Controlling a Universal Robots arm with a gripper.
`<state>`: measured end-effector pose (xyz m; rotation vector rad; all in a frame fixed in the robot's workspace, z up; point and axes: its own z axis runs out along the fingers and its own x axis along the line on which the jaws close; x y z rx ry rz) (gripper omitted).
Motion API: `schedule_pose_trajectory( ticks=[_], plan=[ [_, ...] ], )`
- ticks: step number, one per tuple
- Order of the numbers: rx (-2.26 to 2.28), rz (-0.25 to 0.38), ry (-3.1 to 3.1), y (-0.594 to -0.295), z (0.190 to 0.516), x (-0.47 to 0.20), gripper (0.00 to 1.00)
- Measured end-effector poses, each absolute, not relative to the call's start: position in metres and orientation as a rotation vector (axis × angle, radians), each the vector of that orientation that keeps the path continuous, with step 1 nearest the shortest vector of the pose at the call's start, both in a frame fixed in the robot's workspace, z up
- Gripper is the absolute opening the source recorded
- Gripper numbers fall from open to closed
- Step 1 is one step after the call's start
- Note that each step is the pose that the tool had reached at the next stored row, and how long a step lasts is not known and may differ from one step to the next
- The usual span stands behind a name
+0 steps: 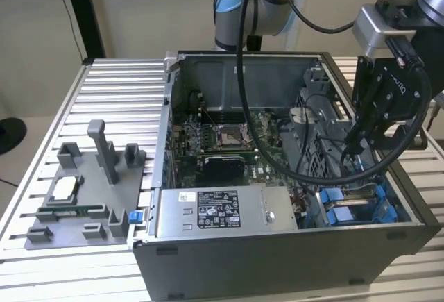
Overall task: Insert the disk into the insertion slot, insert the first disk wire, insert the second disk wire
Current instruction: 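Insert the first disk wire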
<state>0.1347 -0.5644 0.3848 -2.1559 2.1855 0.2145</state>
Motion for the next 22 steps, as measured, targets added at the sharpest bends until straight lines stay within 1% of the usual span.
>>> schedule_pose_trajectory(
  ticks=[6,15,18,22],
  plan=[
    [-2.163,0.151,2.191,-0.572,0.385,0.134,0.00],
    [-2.134,0.018,2.150,-0.576,0.383,0.129,0.00],
    [-2.130,-0.011,2.144,-0.576,0.381,0.126,0.00],
    [-2.130,-0.029,2.142,-0.576,0.376,0.125,0.00]
  ],
)
